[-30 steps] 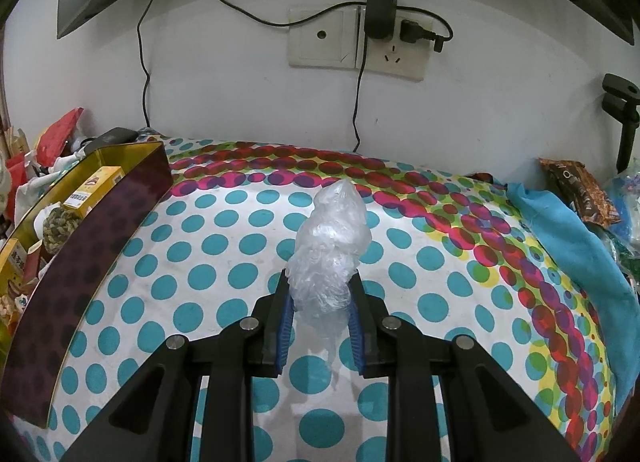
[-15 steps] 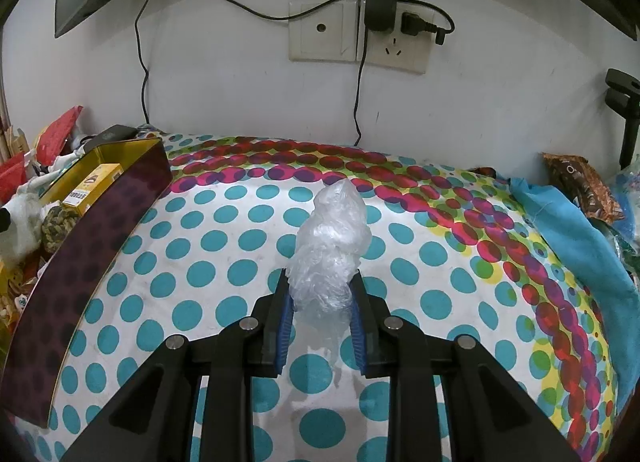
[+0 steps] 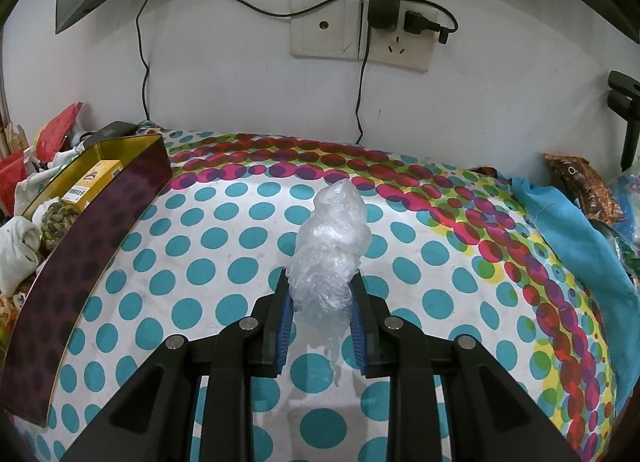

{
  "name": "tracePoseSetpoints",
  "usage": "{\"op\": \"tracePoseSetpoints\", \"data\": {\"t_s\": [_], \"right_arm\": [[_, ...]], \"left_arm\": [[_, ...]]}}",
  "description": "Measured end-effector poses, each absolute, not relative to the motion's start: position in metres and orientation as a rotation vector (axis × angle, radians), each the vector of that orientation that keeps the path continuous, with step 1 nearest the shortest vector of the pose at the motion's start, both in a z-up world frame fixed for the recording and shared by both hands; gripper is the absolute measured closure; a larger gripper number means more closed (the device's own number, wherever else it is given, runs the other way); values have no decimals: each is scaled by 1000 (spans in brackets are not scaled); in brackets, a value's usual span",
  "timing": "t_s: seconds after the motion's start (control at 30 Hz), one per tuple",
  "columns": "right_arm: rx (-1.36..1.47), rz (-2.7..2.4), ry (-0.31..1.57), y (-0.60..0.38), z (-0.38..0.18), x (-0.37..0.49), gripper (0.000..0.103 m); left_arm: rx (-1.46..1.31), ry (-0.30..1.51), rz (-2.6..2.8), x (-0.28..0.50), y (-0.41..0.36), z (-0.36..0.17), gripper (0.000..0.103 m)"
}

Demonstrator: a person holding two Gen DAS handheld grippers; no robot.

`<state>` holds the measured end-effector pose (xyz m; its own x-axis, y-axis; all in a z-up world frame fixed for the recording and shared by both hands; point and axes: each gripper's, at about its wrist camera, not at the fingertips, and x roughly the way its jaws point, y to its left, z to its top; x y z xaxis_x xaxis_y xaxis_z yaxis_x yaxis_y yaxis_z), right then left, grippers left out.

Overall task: Organize objects
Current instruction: 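Carry the clear plastic bag into the gold tray and open the right tool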

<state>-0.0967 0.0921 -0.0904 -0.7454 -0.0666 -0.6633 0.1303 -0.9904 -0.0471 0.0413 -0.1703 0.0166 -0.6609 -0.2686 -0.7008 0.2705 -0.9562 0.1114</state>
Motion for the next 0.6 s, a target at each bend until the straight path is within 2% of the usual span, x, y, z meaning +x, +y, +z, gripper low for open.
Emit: {"op": "tracePoseSetpoints", "data": {"t_s": [0.27,0.6], "right_arm": [[1055,-2841,178,87,-89,-96,79],[1061,-2849,224,83,-87,-100,79]], "left_arm": [[1016,10,-2624,85,-181,31,30],[981,98,-2589,128,-219,25,30]]}}
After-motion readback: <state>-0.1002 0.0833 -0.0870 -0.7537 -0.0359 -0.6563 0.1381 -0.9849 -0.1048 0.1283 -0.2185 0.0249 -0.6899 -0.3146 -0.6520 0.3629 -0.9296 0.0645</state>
